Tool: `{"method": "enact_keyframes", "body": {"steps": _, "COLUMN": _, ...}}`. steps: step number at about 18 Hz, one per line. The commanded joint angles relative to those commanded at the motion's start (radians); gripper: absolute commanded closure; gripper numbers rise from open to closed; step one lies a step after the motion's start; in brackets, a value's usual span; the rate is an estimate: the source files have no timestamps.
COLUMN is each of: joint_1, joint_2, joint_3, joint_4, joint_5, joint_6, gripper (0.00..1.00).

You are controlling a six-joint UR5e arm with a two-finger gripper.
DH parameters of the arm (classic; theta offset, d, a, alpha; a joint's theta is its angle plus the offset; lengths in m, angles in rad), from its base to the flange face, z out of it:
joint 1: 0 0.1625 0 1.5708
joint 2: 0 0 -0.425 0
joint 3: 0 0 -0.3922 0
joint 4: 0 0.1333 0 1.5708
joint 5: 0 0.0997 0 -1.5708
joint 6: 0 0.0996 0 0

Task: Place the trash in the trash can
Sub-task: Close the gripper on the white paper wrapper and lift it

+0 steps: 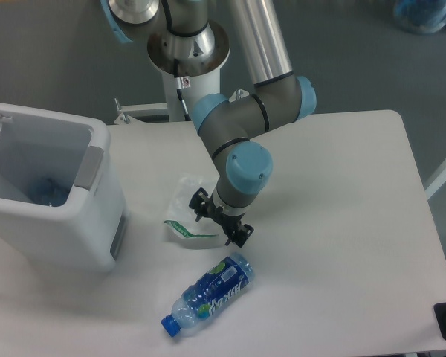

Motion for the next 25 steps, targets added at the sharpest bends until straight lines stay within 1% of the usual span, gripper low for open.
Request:
{"method": "enact_keyframes", "body": {"steps": 5, "joint_1": 0.000, "joint_2": 0.014, "joint_3": -0.008, "joint_4": -0.002, "joint_5": 0.014, "joint_6": 0.003, "gripper": 0.96}}
{"method": "enact_keyframes", "body": {"steps": 6, "joint_1": 0.000, "joint_2": 0.017, "joint_3": -0.008, "joint_4": -0.002, "joint_5": 0.015, "joint_6": 0.003, "gripper": 1.00}}
{"method": "enact_keyframes", "body": {"steps": 10, "joint_1": 0.003, "joint_2": 0.043, "joint_3": -0.005, "joint_4": -0.005, "joint_5": 0.021, "joint_6": 0.002, "gripper": 1.00}}
{"method": "enact_keyframes", "body": {"steps": 14, "joint_1": 0.035, "joint_2": 0.063, "joint_3": 0.011, "joint_4": -0.008, "joint_5": 0.015, "joint_6": 0.011, "gripper": 1.00}}
{"method": "enact_keyframes", "body": {"steps": 15, "joint_1": 0.047, "joint_2": 0.077, "joint_3": 0.017, "joint_4": -0.011, "joint_5": 0.014, "joint_6": 0.031, "gripper": 1.00}}
{"method": "enact_keyframes", "body": {"steps": 17, "joint_1": 0.086, "joint_2": 0.112, "joint_3": 0.014, "joint_4": -0.015, "joint_5": -0.001, "joint_6": 0.130, "gripper": 1.00}}
{"method": "enact_keyframes", "body": {"steps": 19, "joint_1": 0.098, "joint_2": 0.138, "joint_3": 0.009, "joint_4": -0.023, "joint_5": -0.059, "joint_6": 0.158, "gripper": 1.00}}
{"method": "enact_keyframes", "body": {"steps": 22, "joint_1": 0.115, "joint_2": 0.185, "joint_3": 0.018, "joint_4": -0.043, "joint_5": -0.138, "joint_6": 0.134, "gripper": 1.00}}
{"method": "enact_keyframes", "body": {"steps": 24, "joint_1": 0.130, "joint_2": 0.218, "joint_3": 0.038, "joint_4": -0.052, "joint_5": -0.182, "joint_6": 0.103, "gripper": 1.00}}
{"method": "enact_keyframes", "body": {"steps": 25, "joint_1": 0.141, "joint_2": 0.236, "joint_3": 0.054, "joint_4": -0.069, "joint_5": -0.216, "joint_6": 0.094, "gripper": 1.00}}
